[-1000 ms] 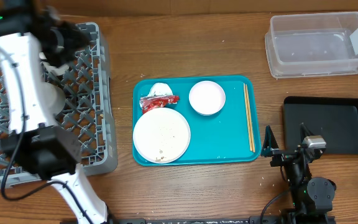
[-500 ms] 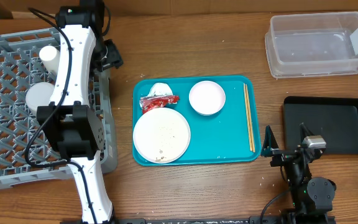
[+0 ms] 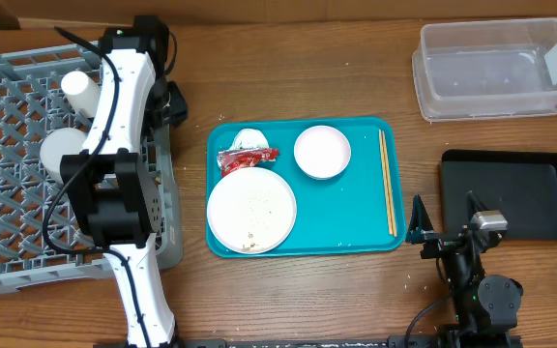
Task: Sort waste into correct bins and load items into the dishwasher
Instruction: 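Grip the rack's right edge with the left gripper and pull it, then move the left gripper to the pale pink bowl and grasp its rim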
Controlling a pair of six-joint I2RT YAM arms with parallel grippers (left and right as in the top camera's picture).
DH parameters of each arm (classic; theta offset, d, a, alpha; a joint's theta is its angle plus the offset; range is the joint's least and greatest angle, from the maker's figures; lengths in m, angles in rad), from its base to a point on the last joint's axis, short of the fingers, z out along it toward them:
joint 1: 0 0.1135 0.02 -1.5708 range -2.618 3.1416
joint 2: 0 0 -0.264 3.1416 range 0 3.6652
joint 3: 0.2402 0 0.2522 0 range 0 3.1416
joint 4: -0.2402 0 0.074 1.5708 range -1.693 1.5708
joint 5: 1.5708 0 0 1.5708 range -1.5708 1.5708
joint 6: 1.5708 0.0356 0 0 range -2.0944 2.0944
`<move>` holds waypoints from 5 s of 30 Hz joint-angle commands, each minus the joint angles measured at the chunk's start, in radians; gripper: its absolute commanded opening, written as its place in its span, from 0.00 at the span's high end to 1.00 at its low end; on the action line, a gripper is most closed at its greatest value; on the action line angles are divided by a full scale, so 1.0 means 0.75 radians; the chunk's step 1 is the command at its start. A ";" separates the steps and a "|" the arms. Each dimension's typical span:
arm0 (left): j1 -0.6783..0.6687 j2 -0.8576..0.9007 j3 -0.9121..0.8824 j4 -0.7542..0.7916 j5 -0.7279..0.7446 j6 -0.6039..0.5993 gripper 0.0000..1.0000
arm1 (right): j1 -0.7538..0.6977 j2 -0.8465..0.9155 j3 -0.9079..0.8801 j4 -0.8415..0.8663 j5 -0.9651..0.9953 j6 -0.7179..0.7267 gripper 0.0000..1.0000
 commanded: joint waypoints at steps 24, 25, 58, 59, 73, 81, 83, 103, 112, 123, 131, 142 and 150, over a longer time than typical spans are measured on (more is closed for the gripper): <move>0.006 0.003 -0.163 0.150 0.043 0.214 0.96 | -0.006 -0.013 -0.014 0.005 -0.002 0.006 0.00; 0.006 0.003 -0.163 0.153 0.043 0.225 0.96 | -0.006 -0.013 -0.014 0.005 -0.001 0.005 0.00; 0.006 0.003 -0.163 0.210 0.064 0.967 0.96 | -0.006 -0.013 -0.014 0.005 -0.002 0.005 0.00; 0.006 0.003 -0.163 0.214 0.081 1.004 0.96 | -0.006 -0.013 -0.014 0.005 -0.001 0.005 0.00; 0.006 0.003 -0.163 0.222 0.157 1.123 0.96 | -0.006 -0.013 -0.014 0.005 -0.001 0.005 0.00; 0.006 0.003 -0.163 0.257 0.158 0.984 0.96 | -0.006 -0.013 -0.014 0.005 -0.002 0.005 0.00; 0.006 0.002 -0.163 0.275 0.158 0.914 0.96 | -0.006 -0.013 -0.014 0.005 -0.002 0.005 0.00; 0.007 0.002 -0.163 0.334 0.157 0.691 0.96 | -0.006 -0.013 -0.014 0.005 -0.002 0.006 0.00; 0.007 -0.004 -0.118 0.254 0.156 0.691 0.51 | -0.006 -0.013 -0.014 0.005 -0.002 0.005 0.00; 0.007 -0.004 0.270 -0.061 0.158 0.685 0.44 | -0.006 -0.013 -0.014 0.005 -0.002 0.005 0.00; -0.017 -0.004 0.645 -0.318 0.783 0.661 0.30 | -0.006 -0.013 -0.014 0.005 -0.002 0.005 0.00; -0.336 0.001 0.629 -0.325 1.089 0.656 0.28 | -0.006 -0.013 -0.014 0.005 -0.002 0.005 0.00; -0.770 0.021 0.629 -0.241 0.216 0.283 0.40 | -0.006 -0.013 -0.014 0.005 -0.002 0.005 0.01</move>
